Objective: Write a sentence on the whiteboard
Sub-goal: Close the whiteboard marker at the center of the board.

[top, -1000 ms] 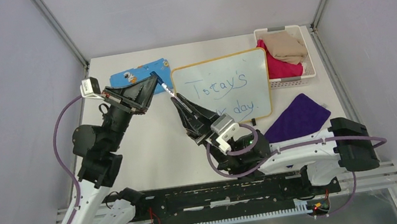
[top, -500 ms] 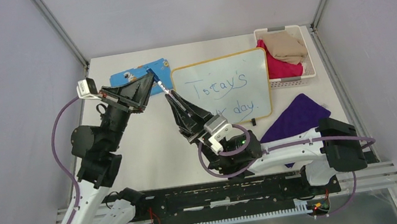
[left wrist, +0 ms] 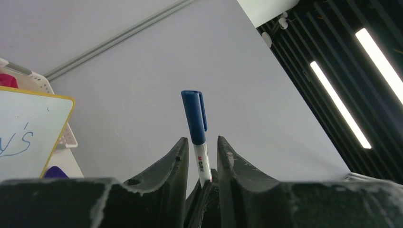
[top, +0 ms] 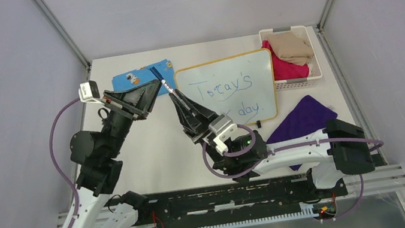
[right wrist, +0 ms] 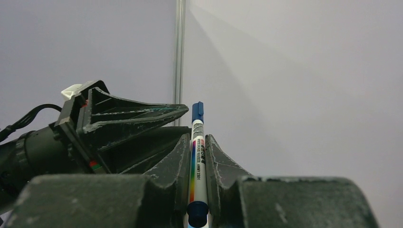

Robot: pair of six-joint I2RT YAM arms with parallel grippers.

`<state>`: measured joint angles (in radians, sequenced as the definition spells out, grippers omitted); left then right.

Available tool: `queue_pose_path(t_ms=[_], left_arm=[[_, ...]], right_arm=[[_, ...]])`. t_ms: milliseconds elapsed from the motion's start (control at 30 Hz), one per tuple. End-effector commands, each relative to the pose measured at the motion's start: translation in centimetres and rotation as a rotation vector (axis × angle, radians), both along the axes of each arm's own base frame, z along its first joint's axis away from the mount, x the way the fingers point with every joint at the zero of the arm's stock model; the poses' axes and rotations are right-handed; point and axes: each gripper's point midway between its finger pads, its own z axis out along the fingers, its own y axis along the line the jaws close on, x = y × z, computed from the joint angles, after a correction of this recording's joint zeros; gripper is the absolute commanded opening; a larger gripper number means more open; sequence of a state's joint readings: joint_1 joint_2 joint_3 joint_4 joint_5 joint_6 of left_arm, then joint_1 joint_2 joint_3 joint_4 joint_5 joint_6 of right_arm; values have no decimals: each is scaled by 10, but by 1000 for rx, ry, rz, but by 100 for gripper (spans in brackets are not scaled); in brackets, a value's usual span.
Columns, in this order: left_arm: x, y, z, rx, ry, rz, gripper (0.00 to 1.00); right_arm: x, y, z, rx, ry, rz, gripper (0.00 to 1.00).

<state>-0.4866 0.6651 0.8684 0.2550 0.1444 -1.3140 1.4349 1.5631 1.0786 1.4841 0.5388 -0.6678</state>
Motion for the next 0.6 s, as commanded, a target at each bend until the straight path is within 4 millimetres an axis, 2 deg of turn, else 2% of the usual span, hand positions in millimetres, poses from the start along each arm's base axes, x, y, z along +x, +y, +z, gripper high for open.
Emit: queue_pose_path(t_ms=[0, 267, 400, 567], left_arm=[[-18, 2, 17, 47, -95, -1, 38], [-17, 9, 19, 92, -104, 59, 62], [-13, 18, 18, 132, -106, 128, 77], [-9, 23, 29, 205, -168, 204, 87]], right_arm=[[-2, -20, 23, 78, -22, 6, 0], [-5, -29, 26, 91, -26, 24, 0], [-9, -43, 24, 91, -29, 39, 0], [-14, -58, 19, 75, -24, 63, 0]])
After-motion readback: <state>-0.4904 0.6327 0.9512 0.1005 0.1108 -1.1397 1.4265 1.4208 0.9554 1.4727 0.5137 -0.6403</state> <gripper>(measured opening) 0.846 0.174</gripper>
